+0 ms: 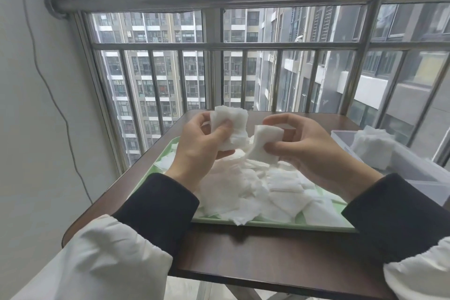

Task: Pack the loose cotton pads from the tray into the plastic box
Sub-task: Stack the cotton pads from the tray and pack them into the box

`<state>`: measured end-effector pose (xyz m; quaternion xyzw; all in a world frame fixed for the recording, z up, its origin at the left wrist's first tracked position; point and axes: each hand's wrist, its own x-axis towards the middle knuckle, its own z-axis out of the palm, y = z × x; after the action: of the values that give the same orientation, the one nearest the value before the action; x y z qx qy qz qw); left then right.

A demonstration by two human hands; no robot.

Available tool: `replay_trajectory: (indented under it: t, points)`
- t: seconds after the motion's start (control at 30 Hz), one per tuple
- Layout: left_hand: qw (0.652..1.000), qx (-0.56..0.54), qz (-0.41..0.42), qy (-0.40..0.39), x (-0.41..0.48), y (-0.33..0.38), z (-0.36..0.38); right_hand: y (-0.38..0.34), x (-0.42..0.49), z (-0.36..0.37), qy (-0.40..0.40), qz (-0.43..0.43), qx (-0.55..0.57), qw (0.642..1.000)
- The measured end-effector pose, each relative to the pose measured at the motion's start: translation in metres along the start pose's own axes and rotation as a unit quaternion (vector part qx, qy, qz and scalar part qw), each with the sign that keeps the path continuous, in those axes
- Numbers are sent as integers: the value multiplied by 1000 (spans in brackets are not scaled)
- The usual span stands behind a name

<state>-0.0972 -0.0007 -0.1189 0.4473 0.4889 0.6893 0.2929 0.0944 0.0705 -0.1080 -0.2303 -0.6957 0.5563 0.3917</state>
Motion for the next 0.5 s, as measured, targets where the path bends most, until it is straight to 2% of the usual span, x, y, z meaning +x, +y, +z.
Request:
replay_trajectory:
  t: [0.17,0.4,0.5]
  points:
    - [997,62,23,-29,0,-5,2,-3,0,-1,-18,4,89,996]
    - [986,143,66,-55,-1,-9,8,0,2,4,4,-1,47,999]
    - [990,100,57,-80,-1,-11,10,0,2,5,18,-1,31,999]
